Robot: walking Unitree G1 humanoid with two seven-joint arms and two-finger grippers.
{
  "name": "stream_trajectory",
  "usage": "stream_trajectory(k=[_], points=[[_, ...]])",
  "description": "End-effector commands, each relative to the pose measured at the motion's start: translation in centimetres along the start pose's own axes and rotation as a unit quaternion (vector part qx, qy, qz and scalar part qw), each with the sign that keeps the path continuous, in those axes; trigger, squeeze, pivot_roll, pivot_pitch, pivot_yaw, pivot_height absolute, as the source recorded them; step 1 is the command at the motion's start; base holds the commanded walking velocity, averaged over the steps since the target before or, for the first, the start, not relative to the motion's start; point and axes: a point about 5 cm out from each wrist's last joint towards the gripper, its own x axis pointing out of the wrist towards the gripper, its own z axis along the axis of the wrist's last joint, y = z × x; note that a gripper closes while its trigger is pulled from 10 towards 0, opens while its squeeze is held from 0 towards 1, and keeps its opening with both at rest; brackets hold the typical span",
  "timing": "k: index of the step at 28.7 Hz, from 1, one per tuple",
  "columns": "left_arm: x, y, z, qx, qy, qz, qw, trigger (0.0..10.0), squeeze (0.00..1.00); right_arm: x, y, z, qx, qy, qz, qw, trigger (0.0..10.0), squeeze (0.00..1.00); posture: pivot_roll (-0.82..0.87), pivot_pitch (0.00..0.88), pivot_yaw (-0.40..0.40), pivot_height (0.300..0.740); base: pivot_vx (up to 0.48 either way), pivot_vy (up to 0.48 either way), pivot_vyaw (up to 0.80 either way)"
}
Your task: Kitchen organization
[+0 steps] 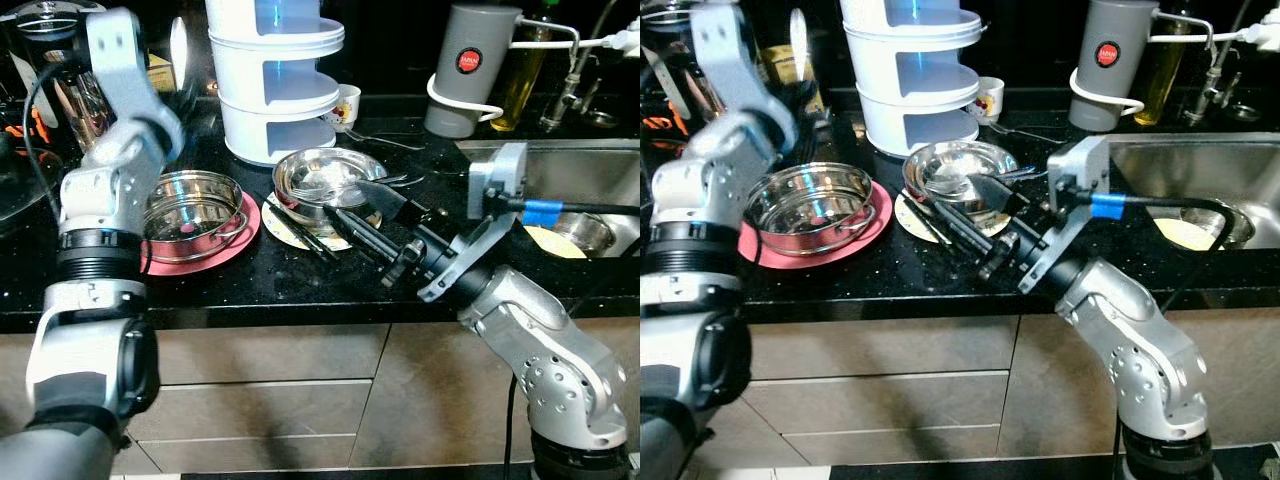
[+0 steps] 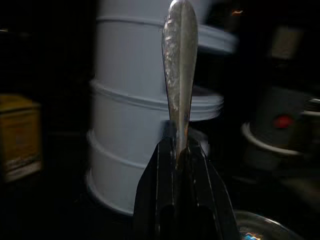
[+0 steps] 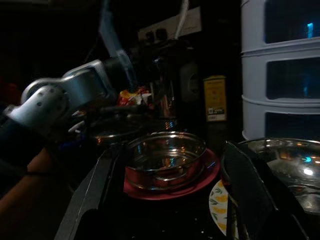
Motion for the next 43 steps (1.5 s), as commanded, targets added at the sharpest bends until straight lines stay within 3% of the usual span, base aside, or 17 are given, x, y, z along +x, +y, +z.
stream_trajectory(k=[1,2,3,10,15,29,36,43], points=[[-1.0,-0.8,-1.2,-0.019,-0.005,-0.024,1.0,3.6,0.0,0.3,-0.4,0.3,0.005,-0.016,-0.017,1.0,10.0,0.0,-0.07,0.0,0.031,0.74,0.0,0.0,0.0],[-1.5,-1.1,-1.7,-0.025,-0.007,-0.027,0.999,9.7,0.0,0.4,-0.5,0.3,0.007,-0.019,-0.023,1.0,10.0,0.0,-0.07,0.0,0.032,0.74,0.0,0.0,0.0],[-2.0,-1.2,-2.0,-0.029,-0.013,-0.021,0.999,10.0,0.0,0.4,-0.6,0.3,0.009,-0.022,-0.027,0.999,10.0,0.0,-0.07,0.0,0.032,0.74,0.0,0.0,0.0],[-3.8,-1.7,-3.7,0.009,-0.005,-0.029,1.0,10.0,0.0,0.6,-0.9,0.1,0.018,-0.031,-0.038,0.999,10.0,0.0,-0.07,0.0,0.03,0.74,0.0,0.0,0.0],[-4.4,-2.4,-3.5,0.038,-0.013,-0.05,0.998,10.0,0.0,0.9,-1.0,0.1,0.022,-0.036,-0.043,0.998,10.0,0.0,-0.06,0.0,0.033,0.74,0.0,-0.053,0.0],[-4.5,-2.9,-3.3,0.042,-0.018,-0.054,0.997,10.0,0.0,1.1,-1.4,0.1,0.019,-0.038,-0.055,0.998,10.0,0.0,-0.06,0.0,0.032,0.74,0.0,-0.408,0.0],[-4.4,-3.0,-3.3,0.034,-0.019,-0.054,0.998,10.0,0.0,0.9,-3.0,0.6,0.033,-0.065,-0.114,0.991,10.0,0.0,-0.08,0.0,0.03,0.74,0.0,-0.459,0.0],[-4.3,-3.4,-3.7,0.028,-0.015,-0.064,0.997,10.0,0.0,1.0,-3.6,0.8,0.026,-0.066,-0.133,0.989,10.0,0.0,-0.08,0.0,0.034,0.74,0.0,-0.46,0.0]])
